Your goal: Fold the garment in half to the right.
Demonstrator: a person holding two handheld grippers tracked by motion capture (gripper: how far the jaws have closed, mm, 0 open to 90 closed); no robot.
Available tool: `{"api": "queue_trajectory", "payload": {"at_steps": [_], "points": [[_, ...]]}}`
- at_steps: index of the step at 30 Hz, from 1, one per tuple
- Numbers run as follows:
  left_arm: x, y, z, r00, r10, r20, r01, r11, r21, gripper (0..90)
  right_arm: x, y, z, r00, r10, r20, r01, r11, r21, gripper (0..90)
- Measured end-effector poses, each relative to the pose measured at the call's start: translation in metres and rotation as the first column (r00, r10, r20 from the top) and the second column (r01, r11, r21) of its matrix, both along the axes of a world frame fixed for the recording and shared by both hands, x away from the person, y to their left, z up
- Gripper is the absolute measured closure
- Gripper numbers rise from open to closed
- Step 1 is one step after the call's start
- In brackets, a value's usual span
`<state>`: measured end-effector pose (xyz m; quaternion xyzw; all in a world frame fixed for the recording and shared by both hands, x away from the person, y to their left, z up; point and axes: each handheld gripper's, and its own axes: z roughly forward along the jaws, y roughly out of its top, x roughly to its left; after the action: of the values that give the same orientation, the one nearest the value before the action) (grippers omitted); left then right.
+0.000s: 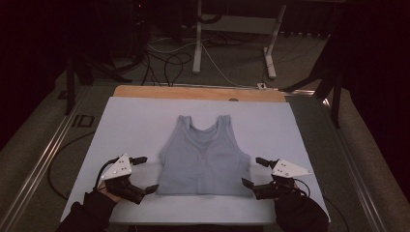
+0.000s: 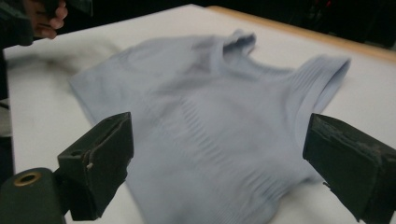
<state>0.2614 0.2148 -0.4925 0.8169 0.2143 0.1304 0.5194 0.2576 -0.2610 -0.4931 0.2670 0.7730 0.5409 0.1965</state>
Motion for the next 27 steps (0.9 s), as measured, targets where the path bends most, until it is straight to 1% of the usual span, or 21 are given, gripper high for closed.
{"api": "queue_trajectory", "payload": {"at_steps": [1, 2, 5, 6, 8, 10, 12, 13, 15, 16, 17, 23, 27], "points": [[0.0, -0.001, 0.002, 1.0, -0.002, -0.001, 0.002, 1.0, -0.007, 0.4, 0.001, 0.001, 0.003, 0.9999, 0.001, 0.012, -0.001, 1.0, -0.008, 8.7], [0.0, -0.002, 0.004, 1.0, -0.003, 0.0, 0.003, 1.0, -0.005, 0.4, 0.001, 0.001, 0.003, 0.9999, 0.001, 0.012, -0.001, 1.0, -0.008, 8.7], [-0.001, -0.005, 0.011, 0.9999, -0.013, -0.004, 0.013, 0.9998, 0.012, 0.4, 0.006, 0.007, 0.012, 0.9995, 0.017, 0.027, -0.017, 1.0, -0.014, 8.7], [-0.002, -0.006, 0.013, 0.9999, -0.011, 0.002, 0.011, 0.9998, 0.018, 0.4, 0.007, 0.009, 0.015, 0.9992, 0.025, 0.032, -0.024, 1.0, -0.018, 8.7], [-0.002, -0.008, 0.019, 0.9999, -0.015, 0.003, 0.015, 0.9997, 0.019, 0.4, 0.011, 0.013, 0.021, 0.9986, 0.041, 0.033, -0.04, 0.999, -0.018, 8.7], [-0.003, -0.01, 0.022, 0.9998, -0.016, 0.011, 0.016, 0.9996, 0.025, 0.4, 0.018, 0.019, 0.03, 0.9977, 0.057, 0.036, -0.057, 0.998, -0.024, 8.7], [-0.003, -0.011, 0.026, 0.9998, -0.016, 0.013, 0.015, 0.9996, 0.024, 0.4, 0.021, 0.022, 0.032, 0.9974, 0.063, 0.036, -0.062, 0.998, -0.025, 8.7], [-0.002, -0.012, 0.027, 0.9998, -0.016, 0.007, 0.016, 0.9997, 0.018, 0.4, 0.023, 0.024, 0.035, 0.9971, 0.067, 0.036, -0.066, 0.997, -0.026, 8.7], [-0.003, -0.014, 0.029, 0.9998, -0.015, 0.009, 0.014, 0.9994, 0.03, 0.4, 0.029, 0.028, 0.039, 0.9963, 0.078, 0.036, -0.077, 0.997, -0.022, 8.7], [-0.003, -0.016, 0.031, 0.9999, -0.013, 0.011, 0.012, 0.9993, 0.035, 0.4, 0.035, 0.032, 0.044, 0.9957, 0.085, 0.036, -0.085, 0.996, -0.021, 8.7], [-0.003, -0.016, 0.031, 0.9999, -0.013, 0.011, 0.012, 0.9993, 0.035, 0.4, 0.035, 0.032, 0.044, 0.9957, 0.085, 0.036, -0.085, 0.996, -0.021, 8.7], [-0.003, -0.02, 0.034, 1.0, -0.006, -0.001, 0.006, 0.9989, 0.047, 0.4, 0.05, 0.045, 0.058, 0.9926, 0.103, 0.064, -0.101, 0.994, -0.03, 8.7], [-0.003, -0.024, 0.037, 1.0, -0.004, -0.002, 0.004, 0.9987, 0.051, 0.4, 0.063, 0.055, 0.067, 0.9899, 0.115, 0.083, -0.112, 0.993, -0.04, 8.7]]}}
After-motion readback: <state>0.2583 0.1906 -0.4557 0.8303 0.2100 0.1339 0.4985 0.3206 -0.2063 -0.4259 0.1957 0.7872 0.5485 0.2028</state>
